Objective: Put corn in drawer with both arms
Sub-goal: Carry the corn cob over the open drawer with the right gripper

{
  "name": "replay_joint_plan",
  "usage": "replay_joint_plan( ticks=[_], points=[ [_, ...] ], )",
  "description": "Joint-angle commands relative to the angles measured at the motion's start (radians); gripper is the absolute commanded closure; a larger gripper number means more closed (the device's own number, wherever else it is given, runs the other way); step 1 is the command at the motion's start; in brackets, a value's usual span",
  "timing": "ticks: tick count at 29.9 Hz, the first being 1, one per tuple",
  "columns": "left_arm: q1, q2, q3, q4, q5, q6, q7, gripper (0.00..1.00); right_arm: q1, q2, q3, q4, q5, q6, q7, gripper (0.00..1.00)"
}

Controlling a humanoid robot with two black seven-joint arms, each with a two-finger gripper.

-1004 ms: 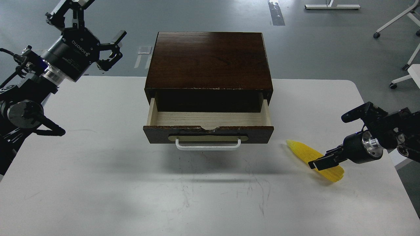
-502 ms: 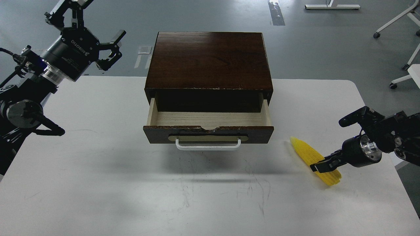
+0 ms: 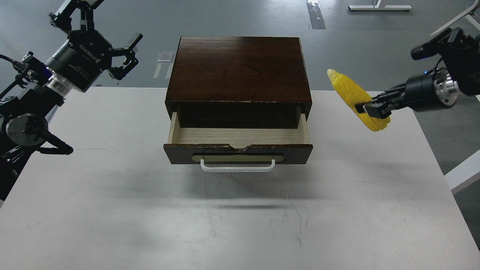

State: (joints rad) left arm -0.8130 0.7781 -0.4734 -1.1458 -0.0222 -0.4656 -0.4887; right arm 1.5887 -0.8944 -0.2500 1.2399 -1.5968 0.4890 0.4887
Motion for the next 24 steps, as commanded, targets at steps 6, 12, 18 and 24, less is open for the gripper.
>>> replay_joint_plan(
  ticks=[6,12,18,24],
  points=[
    [0.0,0.001,-0.001,0.0,-0.001,0.002,0.0,0.02,0.212,0.204,-0.04,0.061,0.003,0.0,0.0,0.98],
    [0.0,0.006,-0.007,0.0,0.001,0.002,0.0,0.02,0.255,0.388,-0.182,0.059,-0.012,-0.145,0.0,0.98],
    [0.0,0.018,-0.007,0.0,-0.001,0.001,0.0,0.02,0.274,0.503,-0.273,0.056,-0.014,-0.277,0.0,0.98],
    [0.0,0.033,-0.008,0.0,-0.001,0.001,0.0,0.02,0.277,0.583,-0.314,-0.002,-0.015,-0.325,0.0,0.98]
  ],
)
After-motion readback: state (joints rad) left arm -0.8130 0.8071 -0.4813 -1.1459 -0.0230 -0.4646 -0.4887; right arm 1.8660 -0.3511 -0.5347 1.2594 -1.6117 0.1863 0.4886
